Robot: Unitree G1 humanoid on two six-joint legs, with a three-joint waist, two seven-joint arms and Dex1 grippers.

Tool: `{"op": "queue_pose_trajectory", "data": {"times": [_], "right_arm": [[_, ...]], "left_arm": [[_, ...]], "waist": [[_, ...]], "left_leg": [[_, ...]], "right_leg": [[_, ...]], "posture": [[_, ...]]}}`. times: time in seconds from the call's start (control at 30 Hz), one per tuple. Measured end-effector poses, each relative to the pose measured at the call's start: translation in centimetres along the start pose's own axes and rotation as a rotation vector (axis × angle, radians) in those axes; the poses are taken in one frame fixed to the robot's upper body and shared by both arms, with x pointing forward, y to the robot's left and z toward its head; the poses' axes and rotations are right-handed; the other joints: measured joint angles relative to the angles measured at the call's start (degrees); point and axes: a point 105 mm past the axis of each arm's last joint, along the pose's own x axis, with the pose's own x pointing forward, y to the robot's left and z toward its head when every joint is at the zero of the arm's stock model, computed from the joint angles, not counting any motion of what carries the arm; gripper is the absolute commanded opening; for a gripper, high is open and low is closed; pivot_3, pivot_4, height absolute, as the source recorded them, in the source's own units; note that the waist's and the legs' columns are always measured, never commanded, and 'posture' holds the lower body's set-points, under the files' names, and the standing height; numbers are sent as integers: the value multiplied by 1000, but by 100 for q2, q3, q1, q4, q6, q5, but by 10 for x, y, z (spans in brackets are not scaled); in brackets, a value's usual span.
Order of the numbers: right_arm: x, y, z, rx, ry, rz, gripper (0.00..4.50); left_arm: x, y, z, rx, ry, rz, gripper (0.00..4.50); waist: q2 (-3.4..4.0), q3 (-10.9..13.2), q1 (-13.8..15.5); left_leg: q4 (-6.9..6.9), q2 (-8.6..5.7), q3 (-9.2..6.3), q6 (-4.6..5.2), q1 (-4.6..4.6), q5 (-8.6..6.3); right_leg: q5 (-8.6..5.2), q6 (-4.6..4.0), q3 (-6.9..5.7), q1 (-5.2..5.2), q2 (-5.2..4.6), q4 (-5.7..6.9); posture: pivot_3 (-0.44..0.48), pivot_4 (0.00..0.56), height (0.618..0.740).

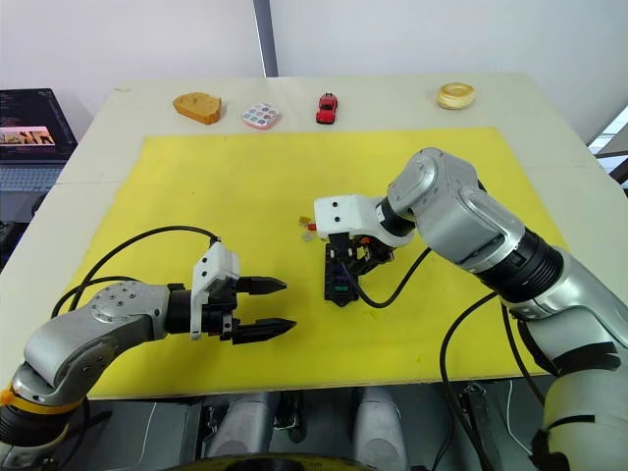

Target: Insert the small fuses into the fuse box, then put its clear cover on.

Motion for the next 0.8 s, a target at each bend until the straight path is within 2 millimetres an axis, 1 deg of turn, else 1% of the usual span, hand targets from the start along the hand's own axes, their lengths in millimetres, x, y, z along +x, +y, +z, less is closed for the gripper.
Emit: {"op": "queue_pose_trajectory", "data": {"times": [0.2, 0.3, 0.37, 0.43, 0.5, 0.57, 0.6, 0.63, 0.7, 0.8], "right_arm": [[-15, -10, -3, 78, -78, -19, 2457], [-26, -13, -4, 98, -177, -28, 2457], [-31, -11, -5, 107, -288, -23, 2457], [-30, -4, -10, 108, -361, -7, 2457], [-28, -1, -14, 130, -420, -6, 1914], [-22, 3, -20, 120, -487, -33, 1173], [-16, 7, -25, 140, -506, -29, 628], [-14, 8, -26, 156, -534, -24, 101], [-11, 9, -22, 181, -594, -16, 39], [-12, 9, -22, 182, -615, -30, 39]], "left_arm": [[-1, 0, -1, -1, 3, -5, 3676], [-5, 4, -3, -6, 16, 2, 3676], [-11, 13, 2, 3, 14, 29, 3676], [-18, 20, 13, 29, -6, 48, 3676], [-22, 23, 24, 57, -19, 50, 3676], [-27, 26, 33, 86, -2, 30, 3676], [-31, 27, 35, 100, 21, 20, 3676], [-33, 28, 34, 102, 38, 16, 3676], [-35, 32, 34, 98, 53, 2, 3676], [-34, 34, 33, 108, 60, -16, 3676]], "waist": [[0, 0, 9], [0, 0, 10], [-1, 0, 20], [-2, 0, 30], [-2, 0, 22], [-2, -1, 23], [-2, -1, 17], [-2, -1, 10], [2, 0, -1], [1, 0, 9]], "left_leg": [[0, 0, 0, 0, 0, 0], [0, 0, 1, 1, 0, 0], [1, 0, 0, 1, 0, 1], [3, 0, 0, 3, 0, 1], [4, 0, 0, 8, 0, 4], [4, 0, 1, 11, 2, 6], [4, 0, 3, 12, 3, 7], [4, 1, 3, 13, 4, 7], [3, 4, 5, 14, 5, 9], [3, 6, 5, 14, 5, 9]], "right_leg": [[0, 0, 0, 1, 0, 0], [0, 0, 0, 2, 2, 0], [1, 1, -2, 5, 3, 0], [1, 2, -2, 8, 3, -1], [1, 2, -1, 9, 3, 0], [1, 2, -2, 11, 7, 1], [0, 2, -1, 10, 7, 4], [0, 3, -1, 9, 8, 4], [0, 2, 2, 8, 12, 6], [0, 2, 2, 8, 13, 4]], "posture": [[0, 150, 740], [0, 150, 740], [0, 150, 740], [0, 150, 740], [0, 150, 740], [0, 150, 740], [0, 150, 740], [0, 150, 740], [0, 150, 740], [0, 150, 740]]}}
